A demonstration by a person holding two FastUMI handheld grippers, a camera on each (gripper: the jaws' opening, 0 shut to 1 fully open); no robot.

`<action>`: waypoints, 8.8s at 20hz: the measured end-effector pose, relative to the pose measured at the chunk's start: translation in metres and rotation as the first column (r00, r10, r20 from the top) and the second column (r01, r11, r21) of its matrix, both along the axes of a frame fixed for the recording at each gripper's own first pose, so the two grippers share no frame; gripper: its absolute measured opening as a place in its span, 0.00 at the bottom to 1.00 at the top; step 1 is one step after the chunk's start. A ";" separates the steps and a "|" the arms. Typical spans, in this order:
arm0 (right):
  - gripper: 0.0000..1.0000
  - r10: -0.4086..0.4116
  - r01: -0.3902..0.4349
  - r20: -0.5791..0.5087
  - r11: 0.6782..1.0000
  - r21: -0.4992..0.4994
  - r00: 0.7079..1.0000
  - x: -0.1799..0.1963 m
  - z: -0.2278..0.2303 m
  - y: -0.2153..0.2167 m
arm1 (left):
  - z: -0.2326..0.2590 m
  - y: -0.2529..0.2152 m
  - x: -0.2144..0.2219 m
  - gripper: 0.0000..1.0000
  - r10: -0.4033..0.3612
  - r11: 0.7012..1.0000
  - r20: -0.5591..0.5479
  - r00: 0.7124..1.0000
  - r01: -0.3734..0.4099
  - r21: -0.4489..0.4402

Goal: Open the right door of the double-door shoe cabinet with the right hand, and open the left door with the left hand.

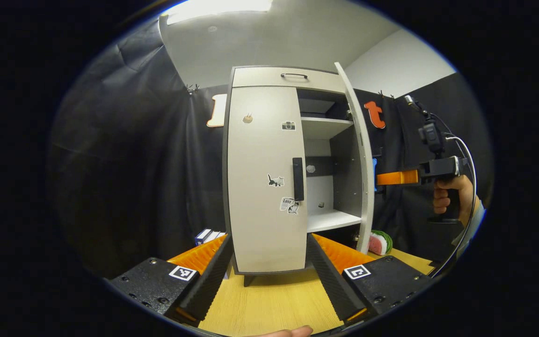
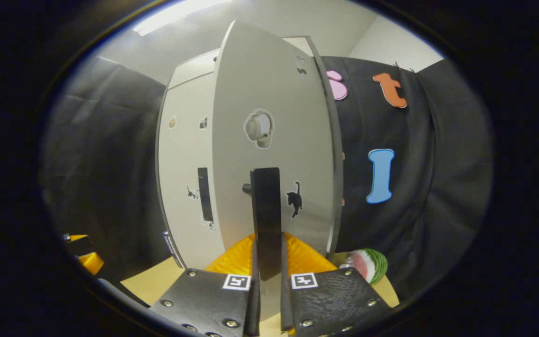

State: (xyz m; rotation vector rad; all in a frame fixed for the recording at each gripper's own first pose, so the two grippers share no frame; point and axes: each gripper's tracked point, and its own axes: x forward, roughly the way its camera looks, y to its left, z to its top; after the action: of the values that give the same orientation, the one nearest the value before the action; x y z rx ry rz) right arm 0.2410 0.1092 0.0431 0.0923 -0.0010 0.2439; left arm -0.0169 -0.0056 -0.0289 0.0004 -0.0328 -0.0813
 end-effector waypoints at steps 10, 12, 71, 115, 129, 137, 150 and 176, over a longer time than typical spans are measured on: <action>0.16 -0.061 0.062 0.020 0.996 -0.059 0.998 -0.001 -0.001 -0.032 | -0.009 -0.034 0.003 0.99 -0.057 0.998 -0.009 0.998 0.057 -0.016; 0.16 -0.097 0.098 0.020 0.994 -0.052 0.995 -0.010 0.005 -0.048 | -0.012 -0.038 0.003 0.99 -0.064 0.998 -0.013 0.998 0.063 -0.014; 0.99 -0.031 0.022 0.163 0.998 0.054 0.986 -0.181 -0.040 -0.049 | 0.077 -0.088 0.321 0.64 0.024 0.997 0.031 0.999 -0.026 0.072; 0.95 -0.168 0.171 0.147 0.985 -0.012 0.975 -0.237 -0.038 0.004 | 0.071 0.040 0.136 0.18 -0.072 0.997 -0.083 0.994 0.069 -0.037; 0.99 -0.189 0.186 0.134 0.982 0.037 0.973 -0.227 -0.046 0.010 | 0.070 0.122 0.129 0.02 0.060 0.998 -0.046 0.997 -0.059 0.035; 0.95 -0.187 0.184 0.116 0.982 0.036 0.975 -0.217 -0.050 0.017 | 0.068 0.146 0.132 0.00 0.035 0.999 -0.044 0.998 -0.035 -0.007; 0.99 -0.161 0.156 0.092 0.986 0.055 0.983 -0.214 -0.067 0.022 | 0.051 0.158 0.097 0.46 0.108 0.993 -0.051 0.993 -0.110 -0.048; 0.95 -0.198 0.188 0.180 0.980 0.071 0.964 -0.252 -0.076 -0.003 | 0.008 0.044 -0.076 1.00 0.075 0.989 0.095 0.993 -0.062 -0.135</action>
State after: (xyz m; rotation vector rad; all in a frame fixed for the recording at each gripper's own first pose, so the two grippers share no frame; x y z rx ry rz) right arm -0.0113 0.1059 -0.0332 0.1214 -0.2020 0.0569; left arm -0.0929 0.0381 -0.0205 -0.1265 -0.1377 -0.0099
